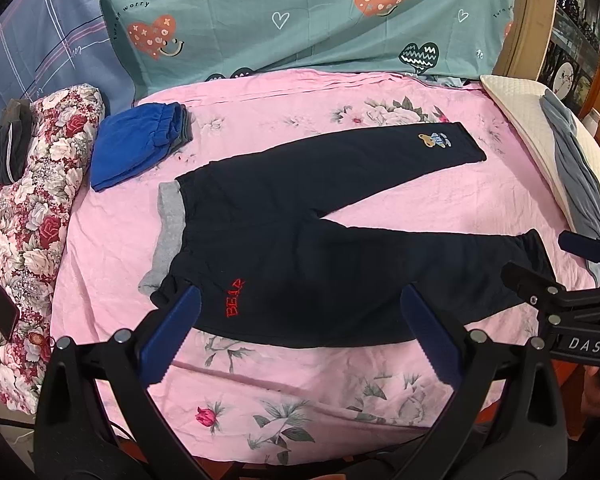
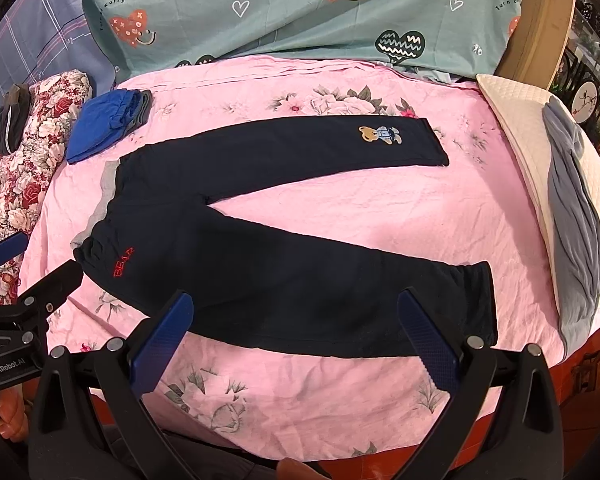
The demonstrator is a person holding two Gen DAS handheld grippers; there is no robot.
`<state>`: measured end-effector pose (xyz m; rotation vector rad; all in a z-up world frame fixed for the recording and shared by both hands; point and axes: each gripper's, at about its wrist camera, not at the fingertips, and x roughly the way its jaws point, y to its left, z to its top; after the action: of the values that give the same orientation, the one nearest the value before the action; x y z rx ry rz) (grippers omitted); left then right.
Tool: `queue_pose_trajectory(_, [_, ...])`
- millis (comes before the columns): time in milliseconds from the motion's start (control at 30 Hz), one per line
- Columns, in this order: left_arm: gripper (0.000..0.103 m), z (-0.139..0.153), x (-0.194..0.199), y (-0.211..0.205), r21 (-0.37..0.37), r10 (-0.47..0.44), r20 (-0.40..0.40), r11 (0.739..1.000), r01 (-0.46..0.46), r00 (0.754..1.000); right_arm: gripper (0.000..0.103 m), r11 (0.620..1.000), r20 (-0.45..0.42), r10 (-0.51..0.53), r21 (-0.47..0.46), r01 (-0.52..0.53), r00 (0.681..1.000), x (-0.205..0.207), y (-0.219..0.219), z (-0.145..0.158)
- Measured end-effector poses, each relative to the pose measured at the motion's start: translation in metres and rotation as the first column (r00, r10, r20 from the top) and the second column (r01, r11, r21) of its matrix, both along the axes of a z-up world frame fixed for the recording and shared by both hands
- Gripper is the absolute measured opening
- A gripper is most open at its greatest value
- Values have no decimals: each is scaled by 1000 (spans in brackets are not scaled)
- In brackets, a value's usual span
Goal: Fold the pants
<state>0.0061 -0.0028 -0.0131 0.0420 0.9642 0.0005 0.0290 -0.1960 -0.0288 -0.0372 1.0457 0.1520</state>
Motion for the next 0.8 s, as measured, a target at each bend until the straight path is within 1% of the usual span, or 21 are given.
queue_pose_trajectory(200, [101, -12, 3, -3, -2, 39, -37, 999, -39, 999, 102, 1000, -32, 27, -2, -27, 999, 6, -2, -11])
queue_pose_trajectory(267, [101, -21, 4, 4, -5, 76, -69, 997, -77, 995, 102, 999, -50, 42, 1, -42, 998, 8, -1, -20])
queue_pose_trajectory(333, [101, -31, 1, 19, 8, 140, -93, 990, -140, 986, 102, 998, -83, 70, 8, -70, 994, 11, 2, -33])
queue_pose_trajectory(400, [101, -38, -4, 37, 33, 198, -113, 980, -196, 974, 102, 995, -116, 100, 7, -100, 988, 13, 8, -47])
queue_pose_trajectory(433, [101, -43, -6, 48, 46, 232, -125, 973, -228, 965, 102, 993, -141, 120, 1, -121, 983, 15, 15, -57])
queue_pose_trajectory(500, [101, -50, -11, 80, 62, 302, -143, 953, -296, 942, 102, 988, -166, 151, 8, -152, 974, 19, 29, -67])
queue_pose_trajectory(567, [101, -55, -13, 114, 62, 355, -146, 935, -349, 923, 102, 984, -167, 177, 22, -176, 970, 21, 42, -69])
queue_pose_trajectory(633, [101, -60, -7, 150, 61, 388, -143, 922, -383, 910, 102, 979, -154, 205, 33, -202, 967, 25, 60, -68])
queue_pose_trajectory(733, [96, -65, 11, 185, 57, 381, -139, 925, -376, 914, 102, 978, -147, 208, 25, -207, 967, 35, 87, -69])
queue_pose_trajectory(767, [93, -68, 21, 196, 51, 362, -146, 932, -358, 921, 102, 978, -145, 211, 34, -208, 967, 39, 98, -70])
queue_pose_trajectory(800, [92, -72, 30, 203, 42, 341, -147, 940, -339, 928, 102, 976, -148, 218, 42, -214, 965, 42, 105, -71])
